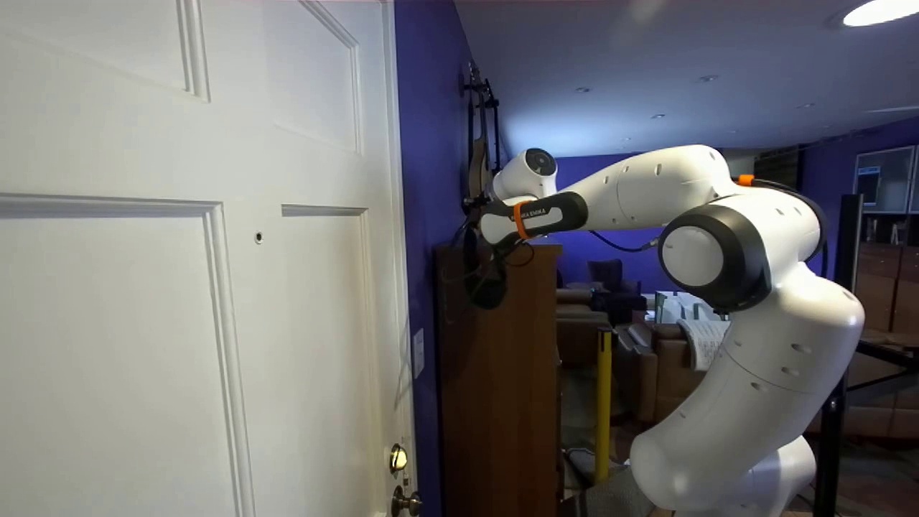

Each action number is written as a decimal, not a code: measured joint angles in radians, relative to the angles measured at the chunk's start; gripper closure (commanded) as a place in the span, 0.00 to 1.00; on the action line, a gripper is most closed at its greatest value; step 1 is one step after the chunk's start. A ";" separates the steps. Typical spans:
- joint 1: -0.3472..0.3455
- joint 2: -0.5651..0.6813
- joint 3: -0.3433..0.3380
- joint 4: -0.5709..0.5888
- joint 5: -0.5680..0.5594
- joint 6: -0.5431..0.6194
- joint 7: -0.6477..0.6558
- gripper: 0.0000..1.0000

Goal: Take the hat off of the door and put it on the cabinet

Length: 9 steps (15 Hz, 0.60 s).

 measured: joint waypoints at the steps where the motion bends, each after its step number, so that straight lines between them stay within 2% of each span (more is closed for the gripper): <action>1: -0.002 0.001 0.000 0.000 0.000 0.000 0.001 0.98; 5: -0.048 0.039 0.013 0.054 0.000 0.003 0.019 0.98; 9: -0.044 0.137 0.012 0.174 0.005 0.067 0.011 0.98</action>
